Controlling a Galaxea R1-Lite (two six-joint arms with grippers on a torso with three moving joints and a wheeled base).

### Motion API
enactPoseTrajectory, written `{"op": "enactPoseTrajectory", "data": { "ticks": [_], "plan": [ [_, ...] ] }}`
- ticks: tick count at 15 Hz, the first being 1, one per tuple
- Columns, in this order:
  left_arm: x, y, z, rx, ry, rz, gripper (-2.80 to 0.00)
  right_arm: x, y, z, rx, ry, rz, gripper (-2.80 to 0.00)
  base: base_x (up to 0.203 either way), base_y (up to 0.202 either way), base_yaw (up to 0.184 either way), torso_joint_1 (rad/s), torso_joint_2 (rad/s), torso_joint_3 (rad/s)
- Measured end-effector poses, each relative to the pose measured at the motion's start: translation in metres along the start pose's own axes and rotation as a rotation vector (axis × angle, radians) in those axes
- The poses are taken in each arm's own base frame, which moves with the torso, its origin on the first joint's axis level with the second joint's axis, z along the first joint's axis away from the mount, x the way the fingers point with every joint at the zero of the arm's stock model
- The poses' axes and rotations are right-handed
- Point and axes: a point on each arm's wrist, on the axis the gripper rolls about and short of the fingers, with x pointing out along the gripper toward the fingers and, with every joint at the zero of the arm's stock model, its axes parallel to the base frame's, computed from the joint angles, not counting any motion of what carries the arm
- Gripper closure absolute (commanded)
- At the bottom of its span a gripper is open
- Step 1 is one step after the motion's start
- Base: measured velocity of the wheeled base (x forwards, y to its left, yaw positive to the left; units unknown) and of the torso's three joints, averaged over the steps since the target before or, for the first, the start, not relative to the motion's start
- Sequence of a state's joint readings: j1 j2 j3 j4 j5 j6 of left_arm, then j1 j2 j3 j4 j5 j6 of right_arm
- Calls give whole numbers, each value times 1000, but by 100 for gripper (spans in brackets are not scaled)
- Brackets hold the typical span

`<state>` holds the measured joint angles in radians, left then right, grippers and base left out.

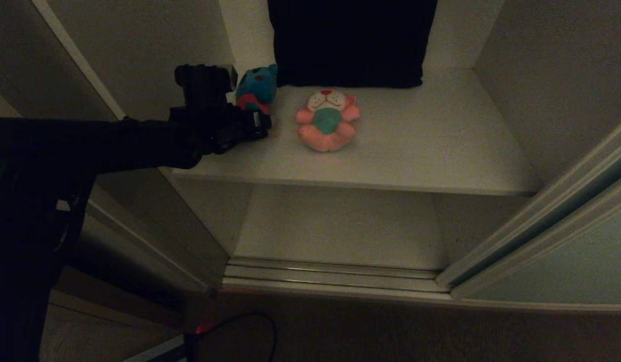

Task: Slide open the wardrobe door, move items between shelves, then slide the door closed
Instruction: Place the blue doll on the lower shelf

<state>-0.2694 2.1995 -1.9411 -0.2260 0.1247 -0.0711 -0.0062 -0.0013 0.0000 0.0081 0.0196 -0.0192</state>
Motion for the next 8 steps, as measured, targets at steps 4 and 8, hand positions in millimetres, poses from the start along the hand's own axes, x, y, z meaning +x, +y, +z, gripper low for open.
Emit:
{"op": "enactPoseTrajectory", "data": {
  "ticks": [4,8],
  "plan": [
    [3,0,-5,-5,12,-6,0,0,0,0,0,0,0,0,0,0,0,0,0,0],
    [3,-2,-3,-4,-7,-25,0,0,0,0,0,0,0,0,0,0,0,0,0,0]
  ]
}}
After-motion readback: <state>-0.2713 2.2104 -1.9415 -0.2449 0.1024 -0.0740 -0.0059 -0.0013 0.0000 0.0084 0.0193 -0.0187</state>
